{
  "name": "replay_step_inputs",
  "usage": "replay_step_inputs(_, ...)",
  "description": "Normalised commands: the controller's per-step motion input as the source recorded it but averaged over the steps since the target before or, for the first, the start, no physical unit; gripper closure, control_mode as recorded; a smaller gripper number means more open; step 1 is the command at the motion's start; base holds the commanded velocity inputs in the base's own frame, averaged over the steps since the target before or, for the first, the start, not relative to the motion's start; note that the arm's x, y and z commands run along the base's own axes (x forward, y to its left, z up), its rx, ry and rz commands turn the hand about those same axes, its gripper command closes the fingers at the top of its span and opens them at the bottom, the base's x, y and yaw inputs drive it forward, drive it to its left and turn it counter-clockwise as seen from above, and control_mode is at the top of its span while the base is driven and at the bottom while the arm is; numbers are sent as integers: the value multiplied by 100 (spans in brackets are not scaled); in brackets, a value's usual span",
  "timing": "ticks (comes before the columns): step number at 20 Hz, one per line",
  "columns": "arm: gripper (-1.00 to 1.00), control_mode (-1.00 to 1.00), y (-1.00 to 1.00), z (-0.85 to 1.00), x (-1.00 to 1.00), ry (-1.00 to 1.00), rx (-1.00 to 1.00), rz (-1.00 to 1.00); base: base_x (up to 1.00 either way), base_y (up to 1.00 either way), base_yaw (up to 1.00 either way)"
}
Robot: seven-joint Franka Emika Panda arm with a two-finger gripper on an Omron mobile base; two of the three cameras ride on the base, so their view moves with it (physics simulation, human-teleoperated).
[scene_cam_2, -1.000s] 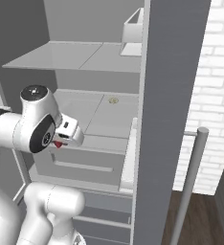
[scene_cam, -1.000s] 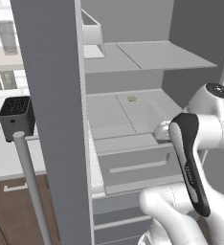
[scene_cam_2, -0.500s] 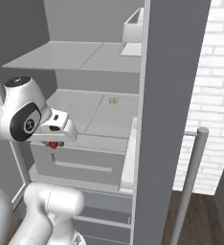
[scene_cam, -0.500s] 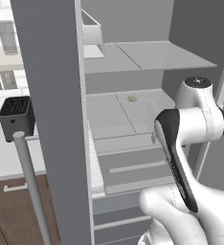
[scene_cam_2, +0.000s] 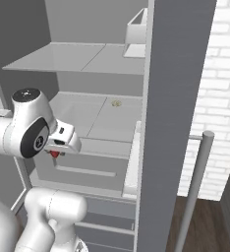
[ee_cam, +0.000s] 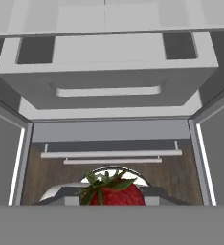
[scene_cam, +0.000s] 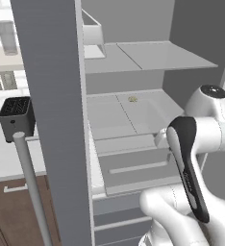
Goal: Take the strawberry from the fridge and place it on top of the pancake, located on the dining counter.
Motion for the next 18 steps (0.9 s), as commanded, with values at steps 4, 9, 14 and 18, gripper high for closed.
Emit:
replay_step_inputs(4, 100, -100, 0, -2, 0, 0, 0, 0, 0, 0, 0)
replay_step_inputs(9, 100, -100, 0, 0, 0, 0, 0, 0, 0, 0, 0)
replay_step_inputs(14, 100, 100, 0, 0, -6, 0, 0, 0, -8, 0, 0)
replay_step_inputs(18, 100, 100, 0, 0, 0, 0, 0, 0, -67, 0, 0)
